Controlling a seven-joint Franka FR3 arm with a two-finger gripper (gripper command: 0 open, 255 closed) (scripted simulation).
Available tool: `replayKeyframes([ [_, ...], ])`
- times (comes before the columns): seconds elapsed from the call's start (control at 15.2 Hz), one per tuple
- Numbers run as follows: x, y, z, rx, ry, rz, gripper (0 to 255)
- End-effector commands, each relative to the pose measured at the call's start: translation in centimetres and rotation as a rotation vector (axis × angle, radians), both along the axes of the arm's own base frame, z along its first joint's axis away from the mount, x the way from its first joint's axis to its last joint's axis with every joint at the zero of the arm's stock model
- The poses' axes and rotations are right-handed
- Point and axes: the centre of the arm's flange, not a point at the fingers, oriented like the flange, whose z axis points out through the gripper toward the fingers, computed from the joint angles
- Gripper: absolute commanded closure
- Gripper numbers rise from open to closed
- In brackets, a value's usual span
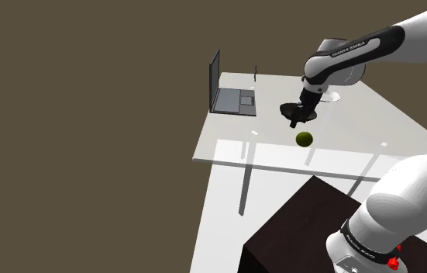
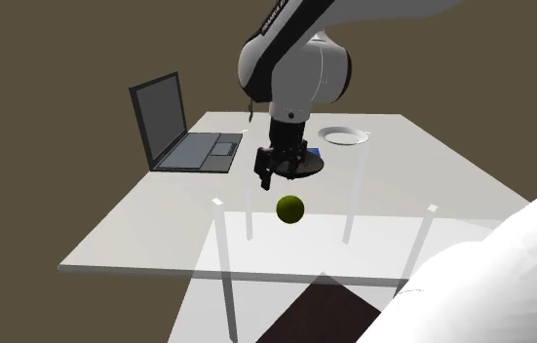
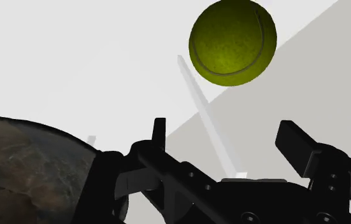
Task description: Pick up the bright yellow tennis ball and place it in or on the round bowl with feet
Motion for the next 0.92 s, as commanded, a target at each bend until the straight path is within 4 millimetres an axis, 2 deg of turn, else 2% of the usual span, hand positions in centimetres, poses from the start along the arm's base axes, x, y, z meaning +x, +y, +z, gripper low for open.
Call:
replayKeyframes([
  [0.0,-2.1,0.9,-0.2,0.001,0.027,0.09,0],
  [0.13,-4.1,1.7,-0.2,0.002,0.053,0.178,0],
  [0.2,-4.3,1.8,-0.2,0.002,0.056,0.188,0],
  [0.66,-4.3,2.2,-4.2,0.002,0.056,0.188,0],
  [0.86,-4.3,2.2,-4.2,0.002,0.056,0.188,0],
])
